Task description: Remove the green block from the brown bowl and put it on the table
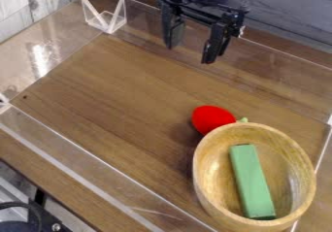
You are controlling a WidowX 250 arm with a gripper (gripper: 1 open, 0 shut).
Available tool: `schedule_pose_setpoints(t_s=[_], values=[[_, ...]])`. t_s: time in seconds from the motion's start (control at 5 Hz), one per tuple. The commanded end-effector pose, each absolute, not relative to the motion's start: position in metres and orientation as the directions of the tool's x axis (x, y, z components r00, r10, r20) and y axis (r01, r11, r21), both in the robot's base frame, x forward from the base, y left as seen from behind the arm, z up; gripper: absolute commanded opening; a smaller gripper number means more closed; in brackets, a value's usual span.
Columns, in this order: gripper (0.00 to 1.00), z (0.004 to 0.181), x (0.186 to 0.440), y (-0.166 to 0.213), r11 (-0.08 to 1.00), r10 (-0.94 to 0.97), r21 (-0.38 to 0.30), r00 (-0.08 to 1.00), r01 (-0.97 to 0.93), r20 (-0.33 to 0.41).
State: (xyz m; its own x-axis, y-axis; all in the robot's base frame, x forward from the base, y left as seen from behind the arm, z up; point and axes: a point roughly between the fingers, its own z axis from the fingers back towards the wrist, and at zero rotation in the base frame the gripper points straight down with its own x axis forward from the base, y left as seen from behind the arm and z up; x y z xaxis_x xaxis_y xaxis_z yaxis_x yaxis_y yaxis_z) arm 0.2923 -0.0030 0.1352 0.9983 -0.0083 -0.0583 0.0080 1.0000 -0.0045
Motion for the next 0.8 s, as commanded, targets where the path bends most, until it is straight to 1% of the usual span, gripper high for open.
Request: schedule_pose_setpoints(t_s=[0.0, 0.2, 0.4, 0.6], values=[[1.00, 0.120, 0.281, -0.016, 1.000, 0.001, -0.017, 0.996, -0.003, -0.087], [1.00, 0.110, 0.265, -0.049, 0.996, 0.077, -0.047, 0.992, -0.082, -0.100], [1.00, 0.105, 0.254, -0.087, 0.982, 0.171, -0.061, 0.981, -0.177, -0.094], [1.00, 0.096, 0.237, -0.105, 0.946, 0.311, -0.078, 0.948, -0.316, -0.074]])
